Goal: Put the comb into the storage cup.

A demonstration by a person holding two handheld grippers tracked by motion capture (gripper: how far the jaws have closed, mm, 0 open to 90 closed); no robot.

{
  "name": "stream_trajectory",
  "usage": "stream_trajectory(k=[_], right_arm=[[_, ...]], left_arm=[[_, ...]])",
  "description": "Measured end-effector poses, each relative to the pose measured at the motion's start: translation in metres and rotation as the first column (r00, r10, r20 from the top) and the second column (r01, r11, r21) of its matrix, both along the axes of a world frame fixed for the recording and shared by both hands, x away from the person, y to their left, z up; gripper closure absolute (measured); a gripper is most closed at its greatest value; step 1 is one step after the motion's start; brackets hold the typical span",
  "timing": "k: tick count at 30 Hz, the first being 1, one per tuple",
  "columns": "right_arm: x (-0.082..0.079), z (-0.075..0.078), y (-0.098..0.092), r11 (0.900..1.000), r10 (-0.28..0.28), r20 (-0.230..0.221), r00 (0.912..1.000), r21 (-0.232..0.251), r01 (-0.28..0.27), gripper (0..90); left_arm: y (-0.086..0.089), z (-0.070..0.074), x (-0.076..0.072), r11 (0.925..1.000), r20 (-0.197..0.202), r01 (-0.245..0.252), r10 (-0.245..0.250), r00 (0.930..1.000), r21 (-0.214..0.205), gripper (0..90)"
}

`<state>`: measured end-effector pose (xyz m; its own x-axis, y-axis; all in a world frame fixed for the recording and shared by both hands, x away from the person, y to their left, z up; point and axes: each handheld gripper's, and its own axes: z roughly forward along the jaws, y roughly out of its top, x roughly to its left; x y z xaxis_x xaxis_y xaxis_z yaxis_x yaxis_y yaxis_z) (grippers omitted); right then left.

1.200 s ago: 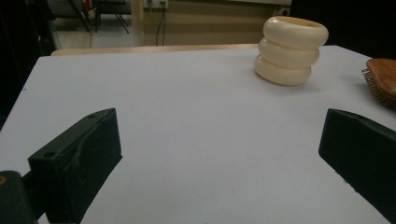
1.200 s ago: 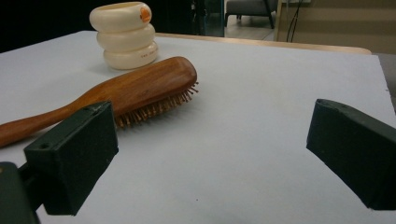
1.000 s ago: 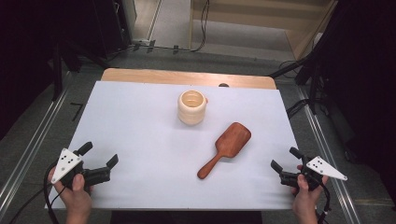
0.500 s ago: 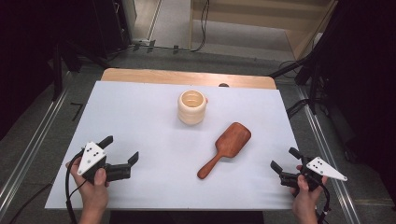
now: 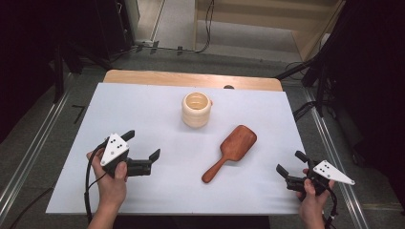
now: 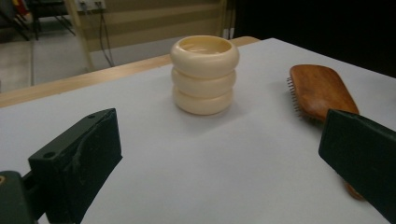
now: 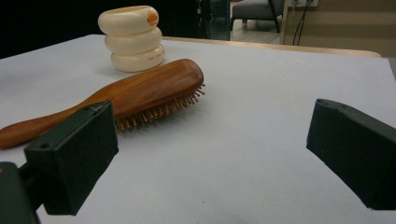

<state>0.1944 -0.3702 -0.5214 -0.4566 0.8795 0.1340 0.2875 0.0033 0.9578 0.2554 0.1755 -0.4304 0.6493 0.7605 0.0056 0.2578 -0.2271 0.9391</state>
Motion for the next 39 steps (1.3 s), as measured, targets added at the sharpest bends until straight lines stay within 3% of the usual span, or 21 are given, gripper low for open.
stream_trajectory(k=[9, 18, 24, 30, 39], right_arm=[[0.001, 0.000, 0.002, 0.9999, 0.012, -0.002, 0.9999, -0.008, -0.012, 0.4], [0.002, 0.000, 0.003, 0.9997, 0.014, -0.008, 0.9999, -0.021, -0.014, 0.4], [0.002, -0.001, 0.004, 0.9996, 0.014, -0.009, 0.9999, -0.024, -0.014, 0.4], [0.002, -0.001, 0.004, 0.9996, 0.016, -0.014, 0.9998, -0.023, -0.016, 0.4], [0.003, 0.000, 0.006, 0.9991, 0.020, -0.015, 0.9997, -0.036, -0.021, 0.4]], left_arm=[[-0.030, -0.001, 0.007, 0.9980, -0.024, 0.056, -0.055, 0.9982, 0.028, 0.0], [-0.054, -0.005, 0.013, 0.9941, -0.042, 0.105, -0.103, 0.9937, 0.029, 0.0], [-0.069, -0.009, 0.019, 0.9904, -0.065, 0.134, -0.131, 0.9892, 0.037, 0.0], [-0.079, -0.011, 0.025, 0.9871, -0.082, 0.159, -0.157, 0.9842, 0.018, 0.0], [-0.098, -0.015, 0.029, 0.9802, -0.106, 0.195, -0.191, 0.9759, 0.032, 0.0]])
